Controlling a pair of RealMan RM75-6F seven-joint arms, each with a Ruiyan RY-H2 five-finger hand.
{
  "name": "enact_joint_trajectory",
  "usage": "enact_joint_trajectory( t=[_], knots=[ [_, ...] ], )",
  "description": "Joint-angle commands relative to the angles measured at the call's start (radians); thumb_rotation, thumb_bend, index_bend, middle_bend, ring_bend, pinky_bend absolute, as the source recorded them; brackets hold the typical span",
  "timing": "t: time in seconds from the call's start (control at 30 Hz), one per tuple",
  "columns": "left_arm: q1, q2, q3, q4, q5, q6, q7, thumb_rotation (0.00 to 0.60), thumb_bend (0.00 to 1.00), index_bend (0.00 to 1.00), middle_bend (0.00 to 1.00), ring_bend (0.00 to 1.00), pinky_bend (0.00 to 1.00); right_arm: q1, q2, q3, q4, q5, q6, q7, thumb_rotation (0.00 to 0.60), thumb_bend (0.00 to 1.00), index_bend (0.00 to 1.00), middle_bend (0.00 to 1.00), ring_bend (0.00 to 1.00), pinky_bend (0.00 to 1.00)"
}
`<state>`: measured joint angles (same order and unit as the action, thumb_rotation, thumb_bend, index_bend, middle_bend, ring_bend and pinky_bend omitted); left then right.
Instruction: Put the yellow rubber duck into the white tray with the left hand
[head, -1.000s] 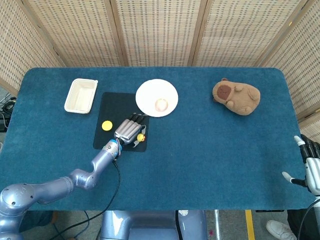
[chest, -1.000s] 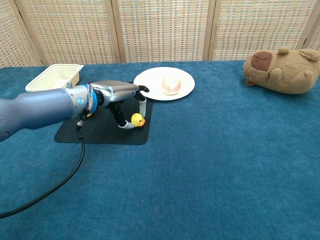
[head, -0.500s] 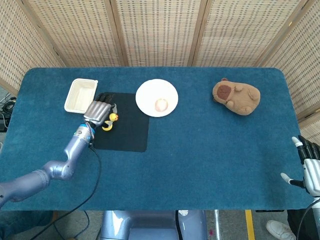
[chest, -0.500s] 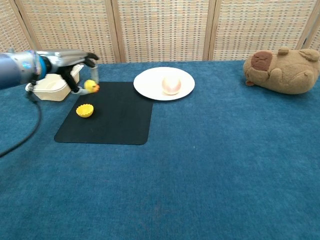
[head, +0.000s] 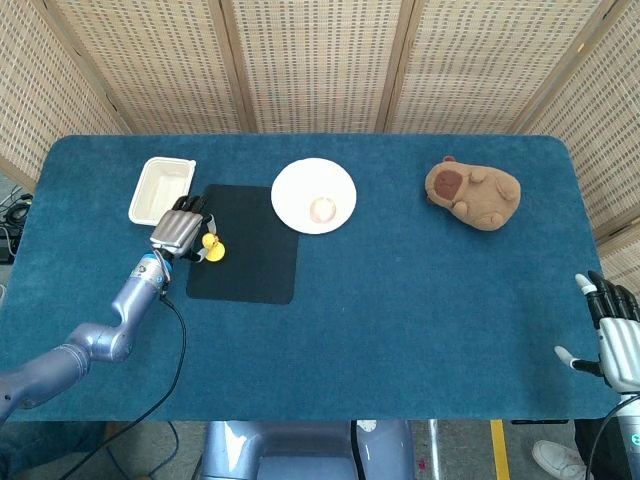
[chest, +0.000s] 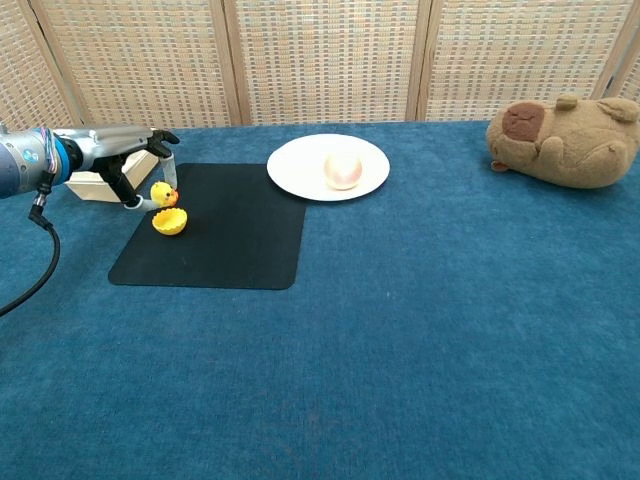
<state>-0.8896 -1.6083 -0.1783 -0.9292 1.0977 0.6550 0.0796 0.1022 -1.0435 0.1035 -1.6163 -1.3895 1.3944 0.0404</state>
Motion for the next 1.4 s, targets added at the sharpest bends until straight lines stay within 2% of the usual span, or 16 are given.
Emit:
enact_joint_trajectory(
  t=[0.03,0.5,0.57,0.7,0.77,0.9,1.0,1.23,1.33,1.4],
  knots=[
    [-0.004,0.0,0.009,0.004,0.002,-0.009,0.02,0.6,0.37,0.52,0.0,0.0,0.0,0.0,-0.001,0.0,0.002,0.002,-0.002,0.001,0.6,0.0,0.0,0.0,0.0,0.0],
    [-0.011,-0.014,0.008,-0.023,-0.04,-0.018,0.096,0.6,0.37,0.47,0.0,0.0,0.0,-0.005,0.008,-0.003,0.003,-0.002,0.003,0.02,0.6,0.0,0.0,0.0,0.0,0.0],
    [-0.011,-0.013,0.009,-0.026,-0.048,-0.021,0.105,0.6,0.35,0.39,0.0,0.0,0.0,-0.005,0.009,-0.003,0.004,-0.002,0.002,0.024,0.6,0.0,0.0,0.0,0.0,0.0],
    [-0.009,-0.004,0.006,-0.042,-0.055,-0.023,0.104,0.6,0.26,0.07,0.0,0.0,0.0,-0.007,0.014,-0.002,0.002,-0.006,0.007,0.032,0.6,0.0,0.0,0.0,0.0,0.0],
    [-0.006,0.01,0.002,-0.062,-0.046,-0.02,0.089,0.6,0.24,0.02,0.0,0.0,0.0,-0.007,0.014,-0.003,0.001,-0.008,0.008,0.033,0.6,0.0,0.0,0.0,0.0,0.0],
    [0.009,0.062,-0.004,-0.122,-0.019,0.011,0.062,0.6,0.23,0.0,0.0,0.0,0.0,-0.008,0.017,-0.004,-0.001,-0.015,0.011,0.04,0.6,0.0,0.0,0.0,0.0,0.0],
    [0.035,0.125,-0.026,-0.198,0.004,0.073,0.021,0.6,0.23,0.0,0.0,0.0,0.0,-0.01,0.021,-0.006,-0.006,-0.023,0.017,0.043,0.6,0.0,0.0,0.0,0.0,0.0],
    [0.179,0.331,-0.065,-0.421,0.092,0.334,-0.094,0.6,0.15,0.0,0.0,0.0,0.0,-0.018,0.029,-0.014,-0.018,-0.046,0.033,0.053,0.6,0.0,0.0,0.0,0.0,0.0],
    [0.306,0.429,-0.042,-0.565,0.091,0.479,-0.108,0.6,0.09,0.0,0.0,0.0,0.0,-0.021,0.033,-0.016,-0.02,-0.051,0.039,0.06,0.6,0.0,0.0,0.0,0.0,0.0],
    [0.391,0.48,-0.003,-0.641,0.101,0.56,-0.097,0.6,0.07,0.0,0.0,0.0,0.0,-0.023,0.035,-0.018,-0.02,-0.053,0.041,0.063,0.6,0.0,0.0,0.0,0.0,0.0]
  ],
)
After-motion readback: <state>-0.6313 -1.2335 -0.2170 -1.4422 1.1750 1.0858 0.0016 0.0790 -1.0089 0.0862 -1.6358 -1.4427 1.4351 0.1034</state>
